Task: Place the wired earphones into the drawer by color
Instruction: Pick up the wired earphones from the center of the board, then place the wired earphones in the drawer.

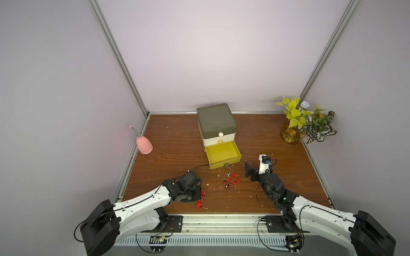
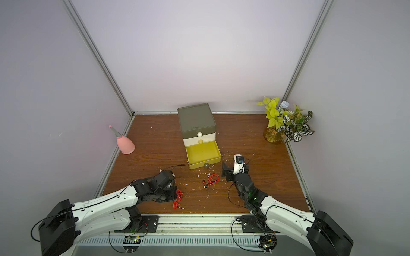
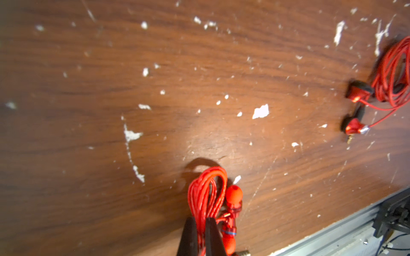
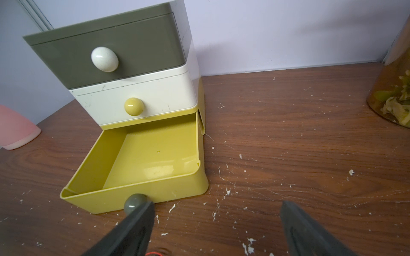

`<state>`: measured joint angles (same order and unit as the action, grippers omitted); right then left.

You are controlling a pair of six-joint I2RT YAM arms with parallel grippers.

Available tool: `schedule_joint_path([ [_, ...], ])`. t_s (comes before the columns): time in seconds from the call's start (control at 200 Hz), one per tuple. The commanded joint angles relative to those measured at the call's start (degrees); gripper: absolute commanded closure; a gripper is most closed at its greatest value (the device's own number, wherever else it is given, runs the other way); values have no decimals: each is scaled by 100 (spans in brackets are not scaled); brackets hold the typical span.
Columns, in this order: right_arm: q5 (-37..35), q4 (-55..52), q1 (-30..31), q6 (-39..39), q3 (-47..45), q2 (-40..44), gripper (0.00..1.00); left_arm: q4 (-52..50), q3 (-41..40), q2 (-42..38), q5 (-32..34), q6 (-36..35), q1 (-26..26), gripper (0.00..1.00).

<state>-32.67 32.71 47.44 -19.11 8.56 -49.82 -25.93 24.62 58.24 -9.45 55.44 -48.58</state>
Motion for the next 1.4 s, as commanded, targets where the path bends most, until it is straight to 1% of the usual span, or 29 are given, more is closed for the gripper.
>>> schedule_joint_path([
  [0.0,15,88,-34,3,-47,117,5,121,230,-141,283,-123,-62,100],
  [0.315,132,120,-33,97,-134,262,5,657,522,-470,577,-485,-64,100],
  [0.555,290,218,-29,145,-170,219,5,917,1241,-406,955,-1107,-57,100],
  [0.736,307,201,-33,166,-186,231,5,1433,1713,-75,1275,-1599,-58,100],
  [1.016,278,174,-41,195,-258,434,5,2201,2249,903,1788,-2899,-39,100],
  [1.161,278,166,-40,196,-268,461,5,2639,2354,1243,1857,-3452,21,100],
  [1.396,278,174,-42,203,-276,452,5,3252,2260,1483,1910,-4140,238,100],
])
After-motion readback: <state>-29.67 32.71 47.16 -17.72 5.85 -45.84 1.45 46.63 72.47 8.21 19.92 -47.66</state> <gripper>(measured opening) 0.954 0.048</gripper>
